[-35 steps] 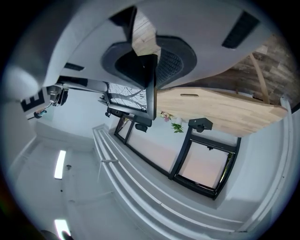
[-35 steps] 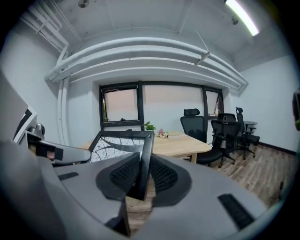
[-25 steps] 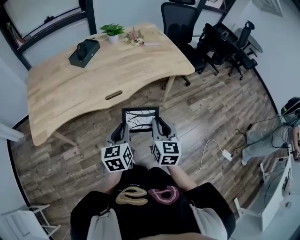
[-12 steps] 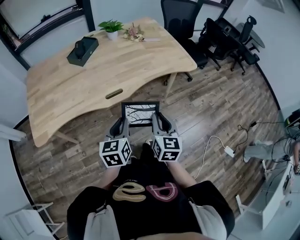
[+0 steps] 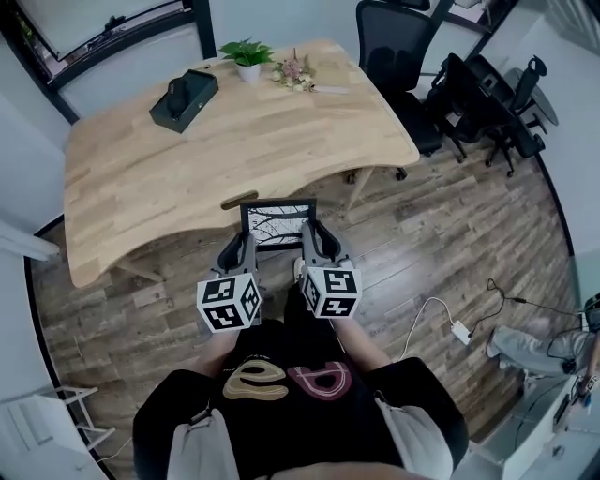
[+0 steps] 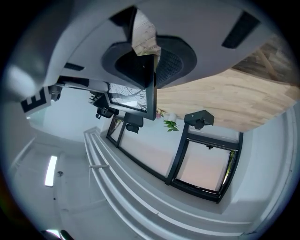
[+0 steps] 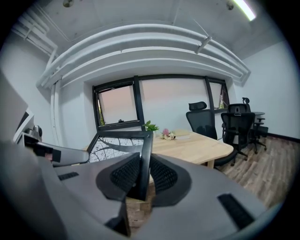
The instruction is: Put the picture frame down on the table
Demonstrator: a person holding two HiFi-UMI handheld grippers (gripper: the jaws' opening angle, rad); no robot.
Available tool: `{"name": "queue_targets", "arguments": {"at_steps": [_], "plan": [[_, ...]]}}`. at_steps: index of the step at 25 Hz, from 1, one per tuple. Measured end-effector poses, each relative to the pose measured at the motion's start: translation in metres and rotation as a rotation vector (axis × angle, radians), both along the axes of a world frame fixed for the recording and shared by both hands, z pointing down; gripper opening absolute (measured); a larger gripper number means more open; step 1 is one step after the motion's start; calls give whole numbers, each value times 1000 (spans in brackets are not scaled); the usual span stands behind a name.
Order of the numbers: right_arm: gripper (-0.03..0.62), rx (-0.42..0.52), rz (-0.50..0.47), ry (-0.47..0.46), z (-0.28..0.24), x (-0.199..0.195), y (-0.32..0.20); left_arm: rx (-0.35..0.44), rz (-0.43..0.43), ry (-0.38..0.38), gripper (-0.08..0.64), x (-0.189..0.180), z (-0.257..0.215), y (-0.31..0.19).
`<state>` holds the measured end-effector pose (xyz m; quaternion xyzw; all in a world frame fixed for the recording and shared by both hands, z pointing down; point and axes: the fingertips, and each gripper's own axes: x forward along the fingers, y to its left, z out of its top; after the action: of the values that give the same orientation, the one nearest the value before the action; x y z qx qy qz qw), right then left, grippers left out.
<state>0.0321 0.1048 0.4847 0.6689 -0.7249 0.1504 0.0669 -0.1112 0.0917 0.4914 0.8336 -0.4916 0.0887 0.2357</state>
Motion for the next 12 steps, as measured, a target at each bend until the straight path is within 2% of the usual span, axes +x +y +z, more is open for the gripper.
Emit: {"name": "queue_targets", "arguments": {"at_steps": [4, 12], "plan": [[77, -14, -61, 18, 5, 12, -44, -24, -60, 2, 83, 12, 8, -36], [77, -44, -144, -4, 7, 56, -131, -34, -133, -8, 83, 56, 6, -111]]}}
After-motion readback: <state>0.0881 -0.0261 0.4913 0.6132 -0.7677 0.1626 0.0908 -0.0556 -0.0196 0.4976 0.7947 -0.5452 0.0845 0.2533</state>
